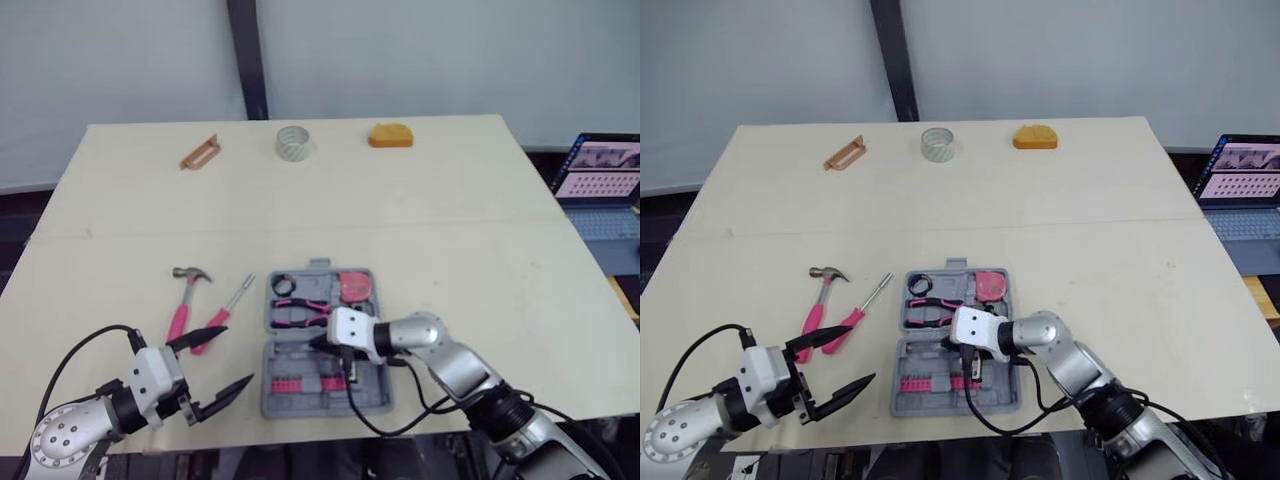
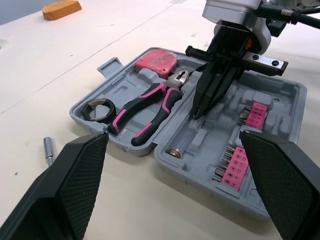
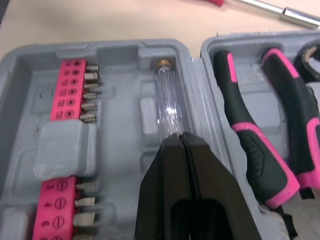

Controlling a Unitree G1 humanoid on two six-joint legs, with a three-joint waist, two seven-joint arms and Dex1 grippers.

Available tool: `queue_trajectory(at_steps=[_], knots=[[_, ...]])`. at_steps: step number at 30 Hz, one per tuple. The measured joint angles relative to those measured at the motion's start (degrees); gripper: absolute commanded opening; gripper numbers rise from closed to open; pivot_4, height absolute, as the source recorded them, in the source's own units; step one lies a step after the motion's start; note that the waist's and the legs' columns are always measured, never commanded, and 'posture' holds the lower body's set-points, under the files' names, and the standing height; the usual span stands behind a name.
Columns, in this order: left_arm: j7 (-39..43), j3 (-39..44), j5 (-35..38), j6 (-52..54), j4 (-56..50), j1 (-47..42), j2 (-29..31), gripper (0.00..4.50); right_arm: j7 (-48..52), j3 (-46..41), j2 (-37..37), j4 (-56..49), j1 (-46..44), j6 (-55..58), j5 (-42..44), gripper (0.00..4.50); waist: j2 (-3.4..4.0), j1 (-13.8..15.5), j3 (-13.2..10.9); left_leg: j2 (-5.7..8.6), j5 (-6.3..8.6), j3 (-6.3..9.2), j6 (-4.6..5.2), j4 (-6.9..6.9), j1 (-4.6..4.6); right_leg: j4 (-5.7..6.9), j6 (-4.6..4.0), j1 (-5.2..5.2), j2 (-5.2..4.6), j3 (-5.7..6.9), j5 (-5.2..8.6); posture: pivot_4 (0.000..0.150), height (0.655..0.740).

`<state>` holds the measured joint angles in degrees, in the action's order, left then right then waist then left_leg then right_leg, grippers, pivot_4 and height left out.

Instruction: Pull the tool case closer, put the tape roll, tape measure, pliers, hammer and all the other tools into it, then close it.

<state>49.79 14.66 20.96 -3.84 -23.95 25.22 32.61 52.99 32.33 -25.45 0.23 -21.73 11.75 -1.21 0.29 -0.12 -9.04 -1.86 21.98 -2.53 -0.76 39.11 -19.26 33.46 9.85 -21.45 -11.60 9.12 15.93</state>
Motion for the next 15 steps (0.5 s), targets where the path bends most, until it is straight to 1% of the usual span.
queue_trajectory(at_steps=[5,10,15], knots=[[0.00,-0.01,0.00,0.04,0.00,-0.30,0.00,4.50,0.01,0.69,0.01,-0.08,-0.29,1.13,-0.71,0.06,0.08,0.00,0.68,-0.01,0.04,0.00,-0.01,0.00,0.05,-0.01,-0.01,0.05,0.02,0.00,0.00,0.150,0.7400],[0.06,-0.02,0.00,0.09,0.05,-0.87,0.00,4.50,0.01,0.18,0.71,-0.10,0.05,1.69,-0.62,0.06,0.06,-0.04,0.79,-0.04,0.05,0.00,-0.01,0.00,0.06,-0.01,-0.03,0.05,0.05,0.00,0.01,0.150,0.7400],[0.03,-0.10,0.00,0.57,0.14,-2.18,0.03,4.50,1.00,-3.51,1.66,-0.36,1.34,3.39,3.82,0.06,0.15,-0.03,0.68,-0.04,0.07,-0.03,-0.01,0.00,-0.01,-0.04,-0.04,-0.01,0.06,0.00,0.02,0.150,0.7400]])
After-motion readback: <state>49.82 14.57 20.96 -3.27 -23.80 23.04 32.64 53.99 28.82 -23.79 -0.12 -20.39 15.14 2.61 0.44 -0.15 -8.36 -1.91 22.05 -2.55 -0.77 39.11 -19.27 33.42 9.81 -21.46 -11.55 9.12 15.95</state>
